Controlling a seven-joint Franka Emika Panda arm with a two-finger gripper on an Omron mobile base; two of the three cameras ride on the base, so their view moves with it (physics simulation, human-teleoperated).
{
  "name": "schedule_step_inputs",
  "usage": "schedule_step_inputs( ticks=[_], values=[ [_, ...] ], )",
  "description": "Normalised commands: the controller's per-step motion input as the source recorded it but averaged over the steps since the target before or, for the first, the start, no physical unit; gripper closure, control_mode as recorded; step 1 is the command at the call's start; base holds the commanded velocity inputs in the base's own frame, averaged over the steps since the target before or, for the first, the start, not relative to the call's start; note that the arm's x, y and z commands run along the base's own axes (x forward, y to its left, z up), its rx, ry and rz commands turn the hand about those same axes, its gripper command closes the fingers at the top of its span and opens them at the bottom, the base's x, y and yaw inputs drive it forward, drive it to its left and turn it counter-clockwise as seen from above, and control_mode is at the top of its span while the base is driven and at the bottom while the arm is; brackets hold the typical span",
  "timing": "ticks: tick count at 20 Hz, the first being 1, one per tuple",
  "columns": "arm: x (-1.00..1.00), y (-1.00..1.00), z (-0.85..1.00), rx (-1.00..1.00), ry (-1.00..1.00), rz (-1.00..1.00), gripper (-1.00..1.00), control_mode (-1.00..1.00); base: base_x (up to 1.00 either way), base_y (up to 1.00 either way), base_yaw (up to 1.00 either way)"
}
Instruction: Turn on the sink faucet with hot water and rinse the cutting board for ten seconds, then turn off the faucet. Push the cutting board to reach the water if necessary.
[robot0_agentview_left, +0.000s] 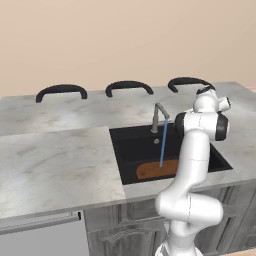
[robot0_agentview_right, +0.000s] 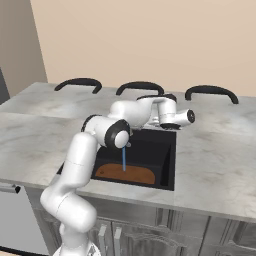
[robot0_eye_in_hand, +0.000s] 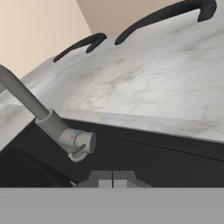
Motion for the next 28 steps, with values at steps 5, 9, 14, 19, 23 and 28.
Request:
schedule_step_inputs(
  ticks=[5,9,14,19,23,28],
  values=[
    [0.00,0.00,0.00,0.00,0.00,0.00,1.00,-1.00,0.00,0.00,0.00],
    [0.00,0.00,0.00,0.00,0.00,0.00,1.00,-1.00,0.00,0.00,0.00],
    [0.00,0.00,0.00,0.00,0.00,0.00,1.00,-1.00,0.00,0.00,0.00],
    [0.00,0.00,0.00,0.00,0.00,0.00,1.00,-1.00,0.00,0.00,0.00],
    [0.00,0.00,0.00,0.00,0.00,0.00,1.00,-1.00,0.00,0.00,0.00],
    [0.07,0.00,-0.01,0.00,0.00,0.00,1.00,-1.00,0.00,0.00,0.00]
  ],
)
